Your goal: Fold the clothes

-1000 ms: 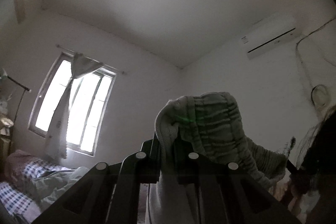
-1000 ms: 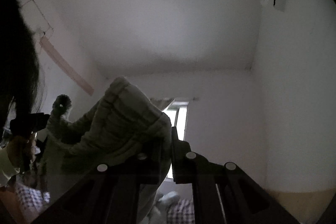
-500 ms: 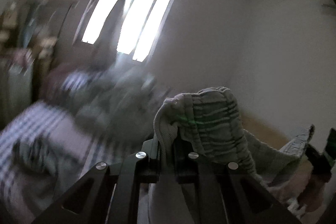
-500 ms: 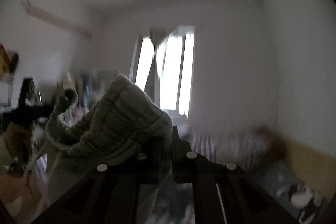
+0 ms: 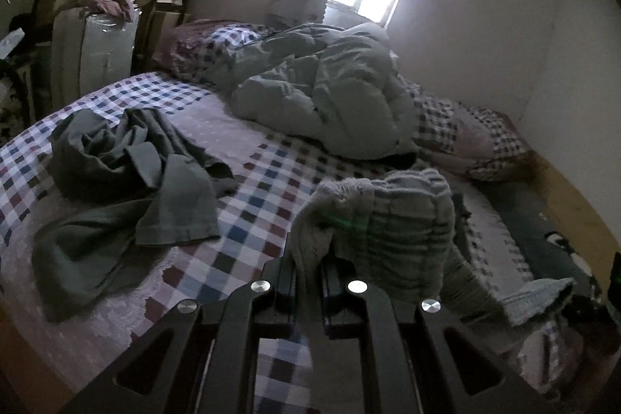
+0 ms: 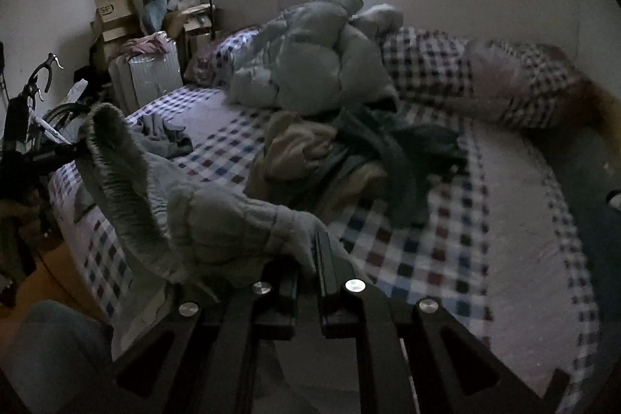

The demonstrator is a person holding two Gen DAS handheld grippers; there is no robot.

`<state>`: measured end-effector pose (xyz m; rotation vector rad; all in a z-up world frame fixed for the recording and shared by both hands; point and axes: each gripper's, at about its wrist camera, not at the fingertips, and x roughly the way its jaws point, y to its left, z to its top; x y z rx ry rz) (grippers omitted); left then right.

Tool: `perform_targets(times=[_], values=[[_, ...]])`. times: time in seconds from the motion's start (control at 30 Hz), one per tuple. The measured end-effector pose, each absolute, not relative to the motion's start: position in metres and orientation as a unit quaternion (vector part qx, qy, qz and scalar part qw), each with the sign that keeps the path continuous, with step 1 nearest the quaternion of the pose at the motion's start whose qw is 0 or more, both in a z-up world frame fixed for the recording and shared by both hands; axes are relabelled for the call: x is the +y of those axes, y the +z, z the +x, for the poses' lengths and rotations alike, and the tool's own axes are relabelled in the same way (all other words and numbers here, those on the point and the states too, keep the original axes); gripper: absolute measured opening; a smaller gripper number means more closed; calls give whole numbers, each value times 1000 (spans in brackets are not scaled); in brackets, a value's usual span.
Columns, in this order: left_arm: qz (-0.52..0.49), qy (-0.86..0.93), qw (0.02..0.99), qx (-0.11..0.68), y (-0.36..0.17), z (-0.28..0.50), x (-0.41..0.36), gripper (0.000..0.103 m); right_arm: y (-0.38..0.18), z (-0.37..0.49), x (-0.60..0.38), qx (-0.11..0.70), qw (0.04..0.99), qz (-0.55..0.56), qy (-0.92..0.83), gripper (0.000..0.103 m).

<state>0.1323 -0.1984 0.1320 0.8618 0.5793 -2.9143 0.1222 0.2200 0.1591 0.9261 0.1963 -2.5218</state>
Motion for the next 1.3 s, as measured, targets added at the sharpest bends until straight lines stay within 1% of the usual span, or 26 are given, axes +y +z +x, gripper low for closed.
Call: perform_targets(times=[0.07, 0.1, 0.13, 0.2, 0.27, 0.33, 0.4, 0.57, 0.7, 0.9, 0.93, 0.97, 1.0, 1.03, 1.1, 1.13, 1.23, 1.27, 1.3], values=[[274, -944, 28, 180, 127, 130, -199, 8, 145, 114, 224, 58, 226, 336, -912, 11], [271, -946, 31, 175, 123, 129, -199, 8, 139, 109, 223, 56, 224, 334, -914, 15], [269, -947, 34, 171, 120, 127, -199, 8, 134, 105, 223, 55, 222, 332, -915, 25], [263, -950, 38, 163, 111, 126, -199, 8, 138, 112, 220, 63, 217, 323, -919, 39], [262, -950, 43, 162, 104, 126, -201, 8, 135, 121, 220, 69, 222, 317, -920, 41], [262, -950, 48, 163, 97, 126, -202, 8, 129, 128, 223, 77, 227, 317, -918, 45], [259, -951, 51, 163, 93, 126, -203, 8, 122, 134, 223, 96, 229, 314, -916, 47], [245, -957, 53, 144, 90, 128, -200, 8, 110, 150, 215, 152, 223, 283, -920, 48], [245, -959, 53, 131, 90, 128, -198, 9, 108, 167, 205, 214, 211, 233, -925, 48], [247, -959, 39, 134, 94, 128, -201, 9, 102, 195, 179, 335, 171, 142, -915, 48], [248, -959, 39, 130, 94, 128, -200, 10, 100, 198, 174, 354, 167, 132, -911, 46], [250, -959, 38, 128, 93, 128, -199, 13, 100, 200, 172, 361, 167, 130, -908, 46], [250, -959, 39, 127, 93, 128, -199, 17, 100, 203, 171, 367, 169, 128, -906, 43], [251, -959, 40, 126, 93, 128, -199, 19, 100, 205, 169, 373, 170, 126, -903, 31], [253, -958, 35, 128, 92, 129, -200, 23, 101, 210, 165, 386, 173, 123, -898, 19], [253, -958, 34, 129, 91, 130, -201, 25, 101, 212, 164, 392, 174, 121, -895, 15], [253, -958, 35, 128, 91, 135, -204, 40, 102, 219, 158, 410, 177, 116, -887, 10], [251, -959, 35, 128, 91, 138, -205, 49, 102, 222, 157, 417, 179, 114, -884, 10], [249, -959, 36, 129, 91, 142, -206, 54, 108, 222, 159, 405, 177, 117, -890, 9]])
